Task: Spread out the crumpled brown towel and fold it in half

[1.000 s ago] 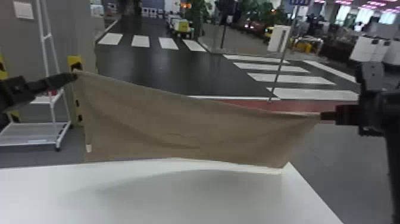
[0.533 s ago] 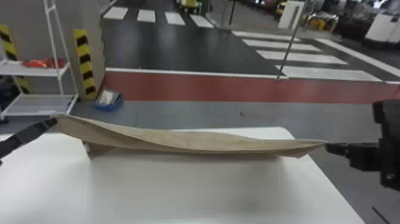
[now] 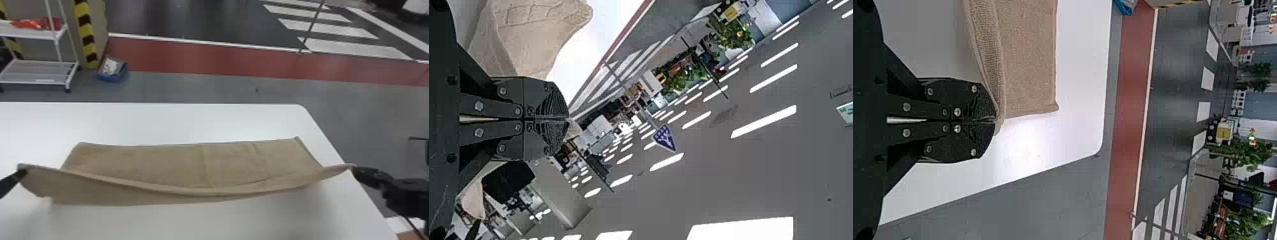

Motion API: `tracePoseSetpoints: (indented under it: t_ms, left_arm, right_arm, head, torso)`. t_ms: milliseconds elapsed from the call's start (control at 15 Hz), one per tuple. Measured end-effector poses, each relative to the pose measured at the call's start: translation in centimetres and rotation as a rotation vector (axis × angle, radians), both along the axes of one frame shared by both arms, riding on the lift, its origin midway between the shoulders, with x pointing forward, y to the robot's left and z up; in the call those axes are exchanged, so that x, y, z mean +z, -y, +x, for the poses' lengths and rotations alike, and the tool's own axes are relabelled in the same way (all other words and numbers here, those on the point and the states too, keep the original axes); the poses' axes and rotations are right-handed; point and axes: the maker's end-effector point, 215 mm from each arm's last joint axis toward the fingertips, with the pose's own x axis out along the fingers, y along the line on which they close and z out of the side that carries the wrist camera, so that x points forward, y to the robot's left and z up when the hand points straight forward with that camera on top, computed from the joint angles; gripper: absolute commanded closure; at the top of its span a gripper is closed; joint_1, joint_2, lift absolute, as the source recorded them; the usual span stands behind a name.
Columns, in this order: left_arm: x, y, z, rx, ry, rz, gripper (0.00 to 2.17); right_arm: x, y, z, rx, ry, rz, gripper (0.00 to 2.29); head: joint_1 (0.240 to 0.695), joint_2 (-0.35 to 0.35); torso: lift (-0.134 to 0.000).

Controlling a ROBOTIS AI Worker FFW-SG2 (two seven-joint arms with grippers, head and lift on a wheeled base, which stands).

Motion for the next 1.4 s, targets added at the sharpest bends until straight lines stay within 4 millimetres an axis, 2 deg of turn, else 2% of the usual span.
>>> tracePoseSetpoints:
  t_ms: [133, 267, 467, 733, 933, 1133, 1267, 1400]
  left_arm:
    - [-0.9, -0.8, -1.5, 0.011, -0.019, -0.001, 1.15]
    - [-0.8, -2.0, -2.9, 0.029, -0.013, -0.005, 1.15]
    - [0.2, -4.0, -4.8, 0.056, 0.005, -0.003, 1.15]
    - [2.6, -4.4, -7.0, 0.038, 0.042, -0.007, 1.15]
    - [3.2, -3.9, -7.1, 0.02, 0.059, -0.005, 1.15]
    - [2.7, -3.8, -6.5, 0.02, 0.045, 0.021, 1.15]
    - [2.0, -3.8, -5.8, 0.024, 0.028, 0.049, 1.15]
    - [1.2, -3.6, -4.5, 0.028, 0.004, 0.095, 1.15]
  right_arm:
    - [-0.3, -0.9, -0.9, 0.033, 0.001, 0.013, 1.33]
    - [-0.4, -1.6, -1.6, 0.058, 0.007, 0.017, 1.33]
    - [0.1, -1.2, -2.6, 0.058, 0.027, 0.014, 1.33]
    - [2.1, -0.2, -3.6, 0.038, 0.082, 0.05, 1.33]
    - [2.0, 0.0, -3.8, 0.026, 0.09, 0.068, 1.33]
    - [1.8, 0.1, -3.7, 0.022, 0.083, 0.066, 1.33]
    - [0.9, 0.0, -3.1, 0.026, 0.047, 0.083, 1.33]
    - [-0.4, -0.3, -1.6, 0.031, -0.014, 0.106, 1.33]
  head:
    - [0.695, -0.237]
    - [0.695, -0.213]
    - [0.695, -0.195]
    - [0.695, -0.211]
    - [0.695, -0.229]
    - [0.695, -0.23]
    - [0.695, -0.225]
    - [0.695, -0.214]
  torso:
    - [-0.125]
    - [-0.125]
    - [-0.125]
    - [-0.125]
    - [-0.125]
    - [-0.125]
    - [-0.125]
    - [-0.125]
